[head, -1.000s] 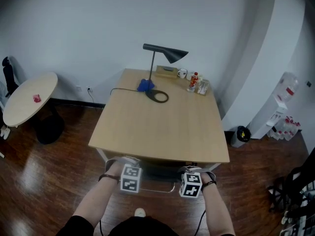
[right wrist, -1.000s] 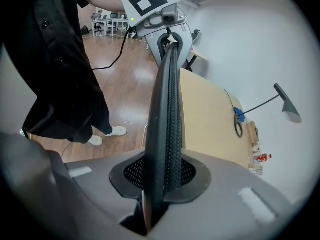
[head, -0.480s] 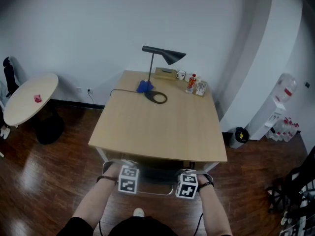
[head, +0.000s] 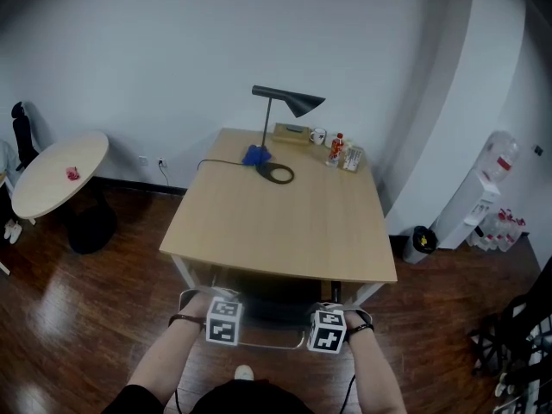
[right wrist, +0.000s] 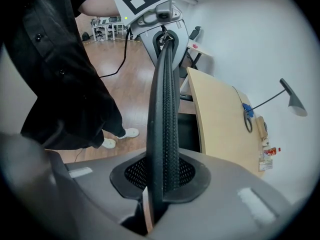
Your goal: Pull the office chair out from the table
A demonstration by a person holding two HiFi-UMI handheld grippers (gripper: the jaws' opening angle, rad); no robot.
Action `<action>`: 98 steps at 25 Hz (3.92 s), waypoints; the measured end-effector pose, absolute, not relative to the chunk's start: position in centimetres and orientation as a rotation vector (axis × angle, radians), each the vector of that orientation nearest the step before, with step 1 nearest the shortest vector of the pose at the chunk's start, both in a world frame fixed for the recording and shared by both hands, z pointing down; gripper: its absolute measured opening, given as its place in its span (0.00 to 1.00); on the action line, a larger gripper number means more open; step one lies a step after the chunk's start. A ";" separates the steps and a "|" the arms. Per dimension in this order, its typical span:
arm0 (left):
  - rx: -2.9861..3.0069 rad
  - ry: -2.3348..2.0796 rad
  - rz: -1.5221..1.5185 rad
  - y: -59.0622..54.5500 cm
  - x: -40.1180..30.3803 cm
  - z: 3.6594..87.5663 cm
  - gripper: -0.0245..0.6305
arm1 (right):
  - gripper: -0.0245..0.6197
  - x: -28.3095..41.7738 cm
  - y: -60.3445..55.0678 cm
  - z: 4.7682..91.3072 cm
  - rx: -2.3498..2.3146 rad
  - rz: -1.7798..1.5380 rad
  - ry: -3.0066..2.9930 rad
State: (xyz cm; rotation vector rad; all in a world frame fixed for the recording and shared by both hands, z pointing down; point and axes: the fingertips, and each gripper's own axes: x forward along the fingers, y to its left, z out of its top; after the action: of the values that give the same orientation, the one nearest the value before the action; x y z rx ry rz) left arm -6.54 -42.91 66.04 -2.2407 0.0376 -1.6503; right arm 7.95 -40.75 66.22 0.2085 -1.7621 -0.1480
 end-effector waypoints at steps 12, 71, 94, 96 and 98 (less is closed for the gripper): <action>-2.239 0.054 -1.671 -38.5 -6.9 65.8 0.14 | 0.15 7.5 -36.3 66.0 0.199 -0.149 -1.769; -2.248 0.082 -1.706 -19.3 -7.6 65.7 0.15 | 0.16 6.9 -17.2 65.7 0.199 -0.098 -1.770; -2.243 0.065 -1.691 -13.5 -8.2 65.4 0.15 | 0.17 6.3 -11.2 65.6 0.195 -0.040 -1.770; -2.241 0.067 -1.686 -13.0 -8.2 65.5 0.15 | 0.18 6.2 -10.6 65.7 0.195 -0.034 -1.767; -2.243 0.066 -1.683 -12.5 -8.3 65.5 0.15 | 0.18 6.1 -10.1 65.7 0.196 -0.031 -1.765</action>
State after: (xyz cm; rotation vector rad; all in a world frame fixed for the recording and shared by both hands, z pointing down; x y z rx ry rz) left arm -8.34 -12.51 65.48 -2.2431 0.0659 -1.6828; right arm 6.07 -10.12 65.67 0.1964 -1.7655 -0.0306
